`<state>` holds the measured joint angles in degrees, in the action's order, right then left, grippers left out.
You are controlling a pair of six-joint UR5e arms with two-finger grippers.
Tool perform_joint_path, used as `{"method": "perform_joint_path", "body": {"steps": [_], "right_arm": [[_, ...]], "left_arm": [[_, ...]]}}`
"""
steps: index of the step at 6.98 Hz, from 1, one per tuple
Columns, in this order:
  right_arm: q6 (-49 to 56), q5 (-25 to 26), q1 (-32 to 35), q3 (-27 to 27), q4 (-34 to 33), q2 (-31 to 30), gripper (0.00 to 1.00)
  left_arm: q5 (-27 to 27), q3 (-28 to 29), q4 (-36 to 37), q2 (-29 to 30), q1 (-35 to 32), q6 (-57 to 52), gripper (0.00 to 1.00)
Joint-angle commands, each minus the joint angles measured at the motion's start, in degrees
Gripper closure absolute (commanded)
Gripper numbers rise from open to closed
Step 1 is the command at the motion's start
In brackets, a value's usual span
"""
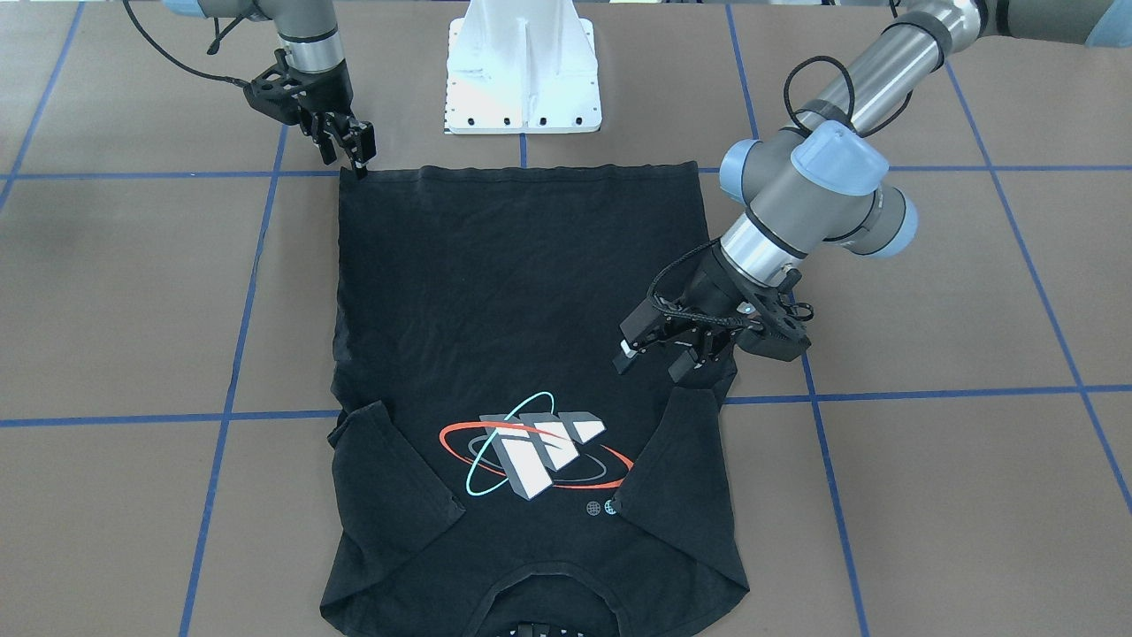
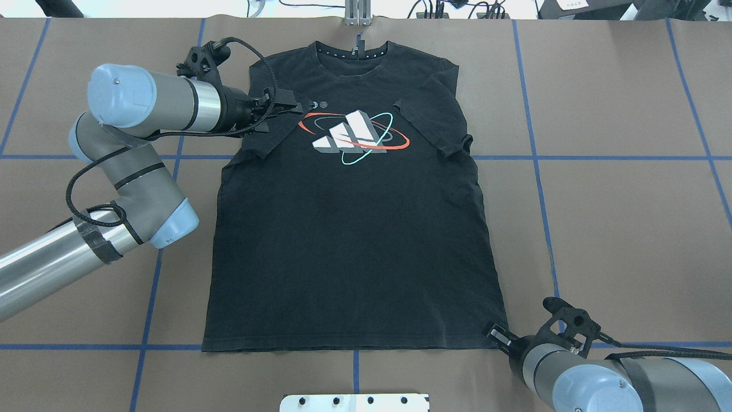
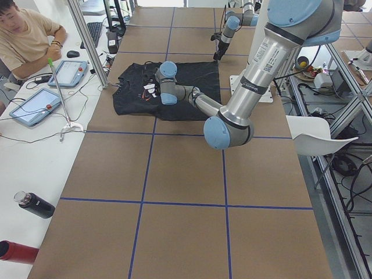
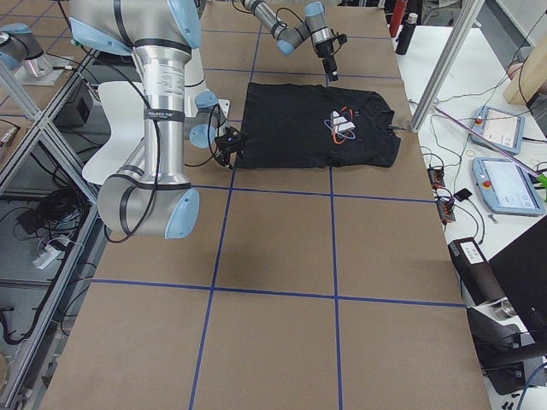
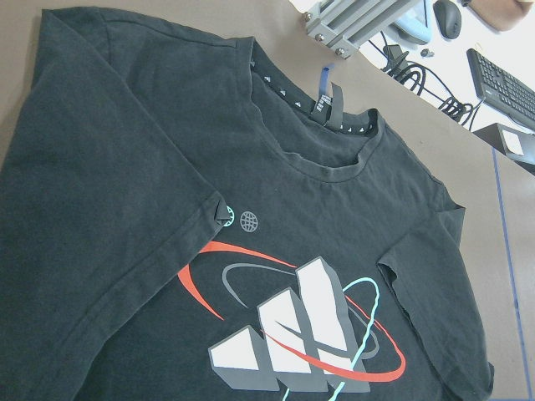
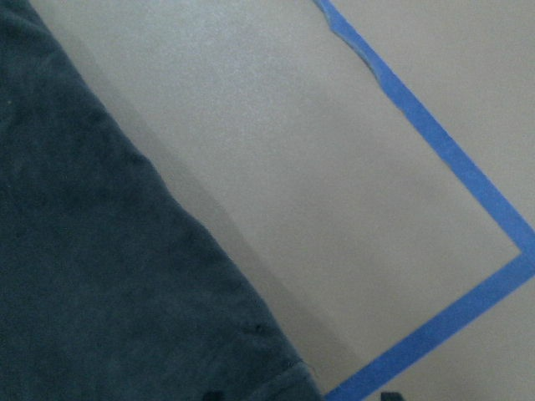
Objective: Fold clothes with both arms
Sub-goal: 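Move the right gripper down to the hem corner nearest it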
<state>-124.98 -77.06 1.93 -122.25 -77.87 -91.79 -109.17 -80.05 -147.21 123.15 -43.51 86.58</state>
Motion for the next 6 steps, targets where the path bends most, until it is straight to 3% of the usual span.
{"method": "perform_joint_path", "body": {"steps": [1, 3, 4, 6], "right_arm": [[0.00, 0.06, -0.26, 0.53, 0.00, 0.03, 0.42], [0.00, 0.15, -0.26, 0.44, 0.00, 0.03, 0.94], [0.00, 0.07, -0.26, -0.17, 0.09, 0.03, 1.00], [0.00, -0.20, -0.53, -1.49, 0.00, -0.05, 1.00]], "left_arm": [[0.01, 0.24, -0.01, -0.10, 0.00, -0.10, 0.00], [0.01, 0.77, -0.01, -0.10, 0.00, -0.10, 0.00], [0.09, 0.77, -0.01, -0.10, 0.00, -0.10, 0.00], [0.09, 0.33, 0.17, -0.20, 0.26, 5.12, 0.00]]}}
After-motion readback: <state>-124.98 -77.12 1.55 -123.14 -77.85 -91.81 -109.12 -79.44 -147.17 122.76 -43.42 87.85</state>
